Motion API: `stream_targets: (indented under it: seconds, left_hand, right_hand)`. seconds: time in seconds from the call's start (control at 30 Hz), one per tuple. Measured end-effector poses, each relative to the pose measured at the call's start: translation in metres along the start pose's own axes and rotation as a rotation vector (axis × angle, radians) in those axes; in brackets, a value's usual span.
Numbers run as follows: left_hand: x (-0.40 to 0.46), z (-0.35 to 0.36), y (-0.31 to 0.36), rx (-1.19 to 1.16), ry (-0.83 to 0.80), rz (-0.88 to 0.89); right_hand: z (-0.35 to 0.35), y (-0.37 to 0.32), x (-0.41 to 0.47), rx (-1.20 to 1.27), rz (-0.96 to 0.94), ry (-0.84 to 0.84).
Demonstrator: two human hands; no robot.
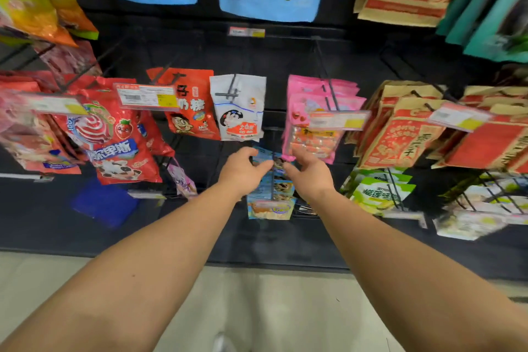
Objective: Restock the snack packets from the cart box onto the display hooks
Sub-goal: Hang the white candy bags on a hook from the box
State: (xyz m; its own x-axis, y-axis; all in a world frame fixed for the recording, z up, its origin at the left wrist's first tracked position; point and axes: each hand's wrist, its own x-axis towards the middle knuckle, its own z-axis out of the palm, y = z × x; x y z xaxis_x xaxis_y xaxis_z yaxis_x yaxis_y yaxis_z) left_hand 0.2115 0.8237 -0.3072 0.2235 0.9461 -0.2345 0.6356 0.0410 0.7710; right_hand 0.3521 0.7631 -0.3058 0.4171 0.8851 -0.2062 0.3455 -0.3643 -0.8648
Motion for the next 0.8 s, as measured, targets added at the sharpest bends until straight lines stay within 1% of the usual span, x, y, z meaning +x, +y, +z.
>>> stream_targets:
  seconds: [0.07, 0.13, 0.23, 0.37, 0.47, 0.6, 0.8]
  left_hand:
    - [-0.018, 0.027, 0.026, 0.123, -0.040, 0.098]
    - [-0.042, 0.068, 0.056, 0.215, -0.070, 0.189]
    - [-0.092, 0.148, 0.107, 0.310, -0.143, 0.322]
    - [-0.164, 0.257, 0.182, 0.443, -0.290, 0.512]
    - [-0.206, 0.324, 0.233, 0.517, -0.322, 0.686]
    - [-0.250, 0.398, 0.288, 0.637, -0.399, 0.851]
    - [-0.287, 0.511, 0.335, 0.747, -0.511, 1.025]
  right_hand:
    - [-0.036, 0.022, -0.018, -0.040, -0.005, 0.024]
    - [-0.083, 0.049, -0.041, -0.078, 0.013, 0.076]
    - [-0.170, 0.096, -0.085, -0.150, 0.065, 0.171]
    - [-0.288, 0.161, -0.152, -0.206, 0.139, 0.300]
    - [-0.362, 0.200, -0.199, -0.265, 0.202, 0.414]
    - [-0.434, 0.244, -0.245, -0.289, 0.251, 0.522]
    - [-0.507, 0.314, -0.279, -0.278, 0.382, 0.644]
